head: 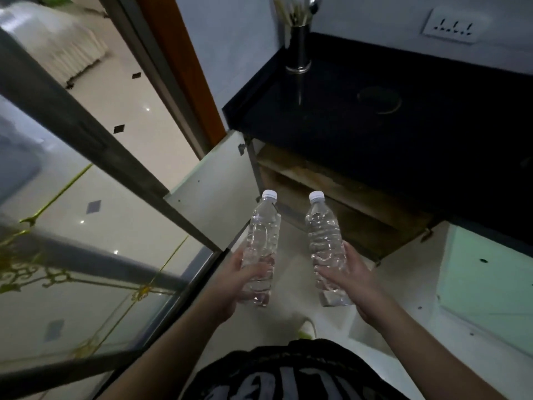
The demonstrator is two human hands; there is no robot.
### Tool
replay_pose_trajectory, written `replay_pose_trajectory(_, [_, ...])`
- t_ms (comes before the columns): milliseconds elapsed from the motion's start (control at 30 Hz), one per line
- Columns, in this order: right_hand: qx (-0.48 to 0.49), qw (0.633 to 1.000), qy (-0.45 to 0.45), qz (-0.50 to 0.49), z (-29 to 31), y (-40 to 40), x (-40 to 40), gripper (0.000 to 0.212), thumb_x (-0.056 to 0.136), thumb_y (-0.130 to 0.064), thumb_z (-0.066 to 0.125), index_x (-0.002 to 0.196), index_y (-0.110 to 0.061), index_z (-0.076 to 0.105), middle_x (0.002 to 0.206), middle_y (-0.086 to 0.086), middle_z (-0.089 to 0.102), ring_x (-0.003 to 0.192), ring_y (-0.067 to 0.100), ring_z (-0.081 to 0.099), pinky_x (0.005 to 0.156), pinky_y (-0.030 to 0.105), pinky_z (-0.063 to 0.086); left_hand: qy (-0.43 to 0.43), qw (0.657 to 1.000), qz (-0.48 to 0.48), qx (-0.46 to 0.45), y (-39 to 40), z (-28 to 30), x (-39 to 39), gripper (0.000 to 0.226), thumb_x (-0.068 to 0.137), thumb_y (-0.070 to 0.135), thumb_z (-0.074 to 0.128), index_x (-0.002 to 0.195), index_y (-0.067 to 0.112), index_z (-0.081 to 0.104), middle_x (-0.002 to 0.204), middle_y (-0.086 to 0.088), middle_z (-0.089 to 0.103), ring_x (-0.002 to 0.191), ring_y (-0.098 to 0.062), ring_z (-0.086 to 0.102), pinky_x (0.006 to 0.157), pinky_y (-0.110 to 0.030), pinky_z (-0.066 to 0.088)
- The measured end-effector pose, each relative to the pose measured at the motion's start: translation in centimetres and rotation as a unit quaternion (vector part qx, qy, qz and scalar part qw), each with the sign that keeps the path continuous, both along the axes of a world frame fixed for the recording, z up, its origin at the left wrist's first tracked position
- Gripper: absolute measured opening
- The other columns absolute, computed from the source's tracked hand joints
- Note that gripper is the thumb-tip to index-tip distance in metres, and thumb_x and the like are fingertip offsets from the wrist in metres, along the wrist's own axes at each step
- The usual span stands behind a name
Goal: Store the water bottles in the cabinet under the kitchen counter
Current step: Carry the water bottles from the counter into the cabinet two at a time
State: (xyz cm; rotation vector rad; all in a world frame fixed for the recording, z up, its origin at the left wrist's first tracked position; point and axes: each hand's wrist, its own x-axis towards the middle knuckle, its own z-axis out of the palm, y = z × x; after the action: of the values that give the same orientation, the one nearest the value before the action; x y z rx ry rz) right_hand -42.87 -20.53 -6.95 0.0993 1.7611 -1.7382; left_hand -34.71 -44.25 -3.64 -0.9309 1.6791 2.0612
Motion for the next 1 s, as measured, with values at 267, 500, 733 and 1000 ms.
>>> replay_pose_trajectory(267, [0.069, 0.997, -0.008, -0.032, -0.8, -3.9, -1.7, 0.065, 0.074, -0.005, 0.079, 0.110, -0.048, 0.047, 0.102, -0.016, 0.066, 0.083, -0.003, 0.068, 0.064, 0.013, 0.050, -0.021, 0.998, -0.056, 0.003, -5.4, -3.0, -5.8, 0.050, 0.072, 0.023, 0.079, 0.119, 0.022, 0.063, 0.109, -0.011, 0.072, 0.092, -0.031, 0.072, 0.069, -0.040, 0.057])
replay_pose_trajectory(500, [0.129, 0.979, -0.034, -0.155, -2.2, -11.1, -3.8, 0.054, 0.069, -0.010, 0.082, 0.113, -0.028, 0.057, 0.093, -0.003, 0.072, 0.080, 0.011, 0.071, 0.069, 0.027, 0.054, -0.007, 0.990, -0.143, 0.014, -13.3, -5.4, -10.6, 0.041, 0.082, 0.010, 0.074, 0.118, 0.025, 0.062, 0.107, -0.014, 0.072, 0.090, -0.030, 0.071, 0.076, -0.046, 0.059])
replay_pose_trajectory(733, [0.123, 0.961, -0.048, -0.243, -3.5, -16.0, -6.1, 0.051, 0.063, -0.022, 0.080, 0.110, -0.033, 0.063, 0.095, 0.000, 0.073, 0.089, 0.021, 0.070, 0.083, 0.047, 0.057, -0.066, 0.977, -0.199, 0.033, -18.1, -8.6, -15.1, 0.042, 0.081, 0.021, 0.078, 0.115, 0.038, 0.061, 0.108, -0.005, 0.071, 0.090, -0.028, 0.071, 0.069, -0.049, 0.059])
replay_pose_trajectory(1000, [0.016, 0.939, -0.113, -0.324, -12.3, -16.5, -10.5, 0.047, 0.080, -0.011, 0.076, 0.118, -0.034, 0.060, 0.103, 0.008, 0.071, 0.087, 0.026, 0.070, 0.066, 0.040, 0.057, -0.077, 0.973, -0.217, 0.036, -16.2, -17.5, -22.5, 0.058, 0.068, 0.033, 0.083, 0.119, 0.045, 0.057, 0.111, 0.000, 0.072, 0.092, -0.024, 0.073, 0.064, -0.041, 0.059])
